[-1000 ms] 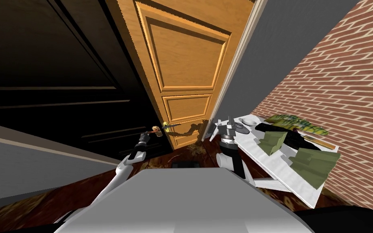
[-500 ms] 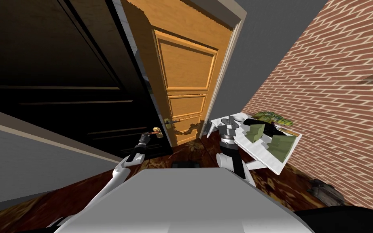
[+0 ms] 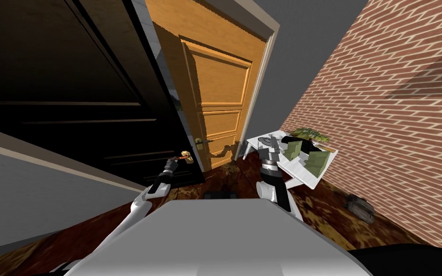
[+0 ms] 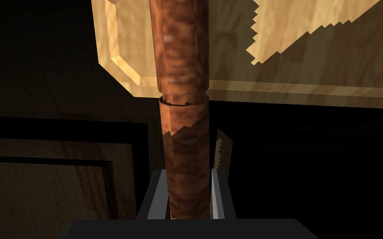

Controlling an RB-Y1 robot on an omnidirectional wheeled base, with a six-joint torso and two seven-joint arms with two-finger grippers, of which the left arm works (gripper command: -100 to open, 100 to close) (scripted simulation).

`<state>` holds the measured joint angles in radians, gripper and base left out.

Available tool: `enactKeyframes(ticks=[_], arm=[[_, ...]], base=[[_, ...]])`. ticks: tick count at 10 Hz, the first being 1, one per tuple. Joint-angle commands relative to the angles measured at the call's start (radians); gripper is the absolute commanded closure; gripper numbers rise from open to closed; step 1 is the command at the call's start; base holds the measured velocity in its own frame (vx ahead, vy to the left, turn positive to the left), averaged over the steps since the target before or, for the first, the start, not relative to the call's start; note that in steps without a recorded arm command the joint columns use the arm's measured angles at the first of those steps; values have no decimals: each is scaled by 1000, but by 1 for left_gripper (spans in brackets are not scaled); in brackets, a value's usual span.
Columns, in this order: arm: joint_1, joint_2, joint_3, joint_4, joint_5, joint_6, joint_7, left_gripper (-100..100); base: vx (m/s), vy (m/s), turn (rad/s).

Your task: Pull the door open

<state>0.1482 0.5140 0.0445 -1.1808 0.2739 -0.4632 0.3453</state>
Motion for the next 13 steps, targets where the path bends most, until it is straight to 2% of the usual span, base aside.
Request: enactKeyframes(ticks=[1, 7, 8, 9, 13], arm=[[13, 9, -25, -9, -2, -18, 15, 100], [76, 73, -92, -54, 0, -82, 76, 100], [73, 70, -73, -51, 3, -64, 66, 100], [97, 89, -90, -55, 4, -91, 82, 100], [144, 134, -123, -66, 8, -159, 116, 100]], base=[[-208, 31, -120], [-209, 62, -126], [-101, 46, -21], [-171, 27, -134], [-221, 69, -180]])
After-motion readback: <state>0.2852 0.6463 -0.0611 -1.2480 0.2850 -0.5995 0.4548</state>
